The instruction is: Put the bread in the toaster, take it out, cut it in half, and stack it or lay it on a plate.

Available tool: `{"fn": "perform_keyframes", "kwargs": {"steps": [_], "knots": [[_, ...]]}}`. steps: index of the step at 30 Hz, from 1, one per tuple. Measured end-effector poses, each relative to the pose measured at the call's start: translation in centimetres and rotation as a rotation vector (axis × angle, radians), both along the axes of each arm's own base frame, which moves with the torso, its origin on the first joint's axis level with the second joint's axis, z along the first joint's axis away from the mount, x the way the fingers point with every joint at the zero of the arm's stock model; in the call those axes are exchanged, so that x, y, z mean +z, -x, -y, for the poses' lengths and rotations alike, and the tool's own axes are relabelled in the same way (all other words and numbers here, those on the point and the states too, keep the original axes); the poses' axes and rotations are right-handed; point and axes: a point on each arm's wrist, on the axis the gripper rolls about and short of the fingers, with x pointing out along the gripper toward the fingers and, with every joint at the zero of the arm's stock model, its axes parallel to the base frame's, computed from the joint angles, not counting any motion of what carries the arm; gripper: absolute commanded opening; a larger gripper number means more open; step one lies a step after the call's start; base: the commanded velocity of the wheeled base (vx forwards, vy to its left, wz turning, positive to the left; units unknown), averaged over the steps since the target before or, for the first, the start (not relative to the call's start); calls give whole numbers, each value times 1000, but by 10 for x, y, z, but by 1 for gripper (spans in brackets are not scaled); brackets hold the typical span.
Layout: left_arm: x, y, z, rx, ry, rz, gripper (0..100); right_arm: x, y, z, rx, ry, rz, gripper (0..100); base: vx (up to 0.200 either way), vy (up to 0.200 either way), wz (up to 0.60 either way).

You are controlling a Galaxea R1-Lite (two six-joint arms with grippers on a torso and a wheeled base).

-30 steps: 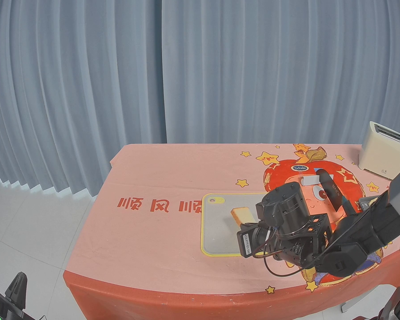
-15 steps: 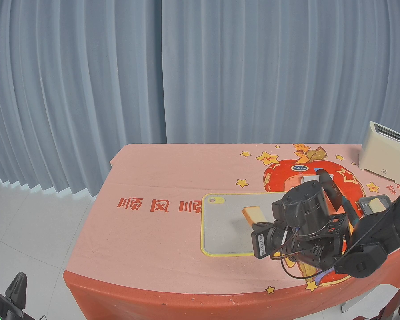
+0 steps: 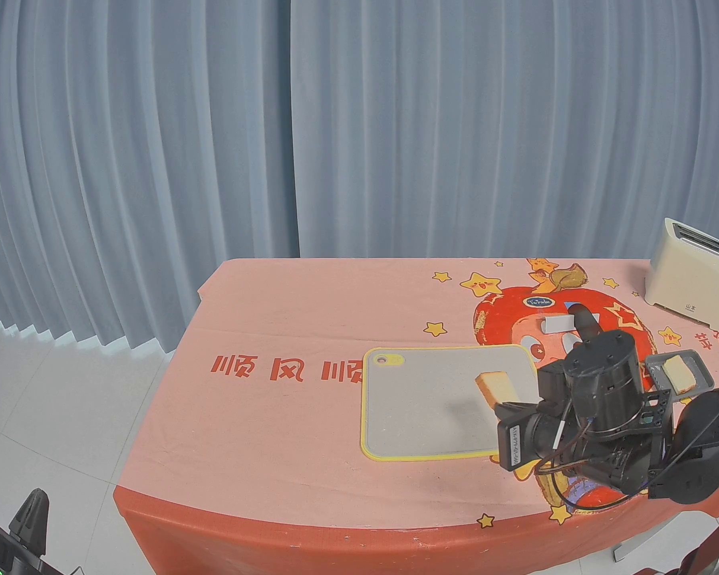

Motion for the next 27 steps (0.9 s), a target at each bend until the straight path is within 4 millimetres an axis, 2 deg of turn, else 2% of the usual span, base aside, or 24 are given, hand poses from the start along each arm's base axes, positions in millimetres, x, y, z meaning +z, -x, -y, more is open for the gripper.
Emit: {"fn": "perform_keyframes", "kwargs": {"steps": [18, 27], "knots": [[0, 0, 0, 0, 0, 0, 0, 1, 34, 63, -115, -2, 4, 0, 0, 0, 0], [0, 0, 0, 2, 1, 0, 0, 11, 44, 78, -154, -23, 59, 0, 0, 0, 0]]}}
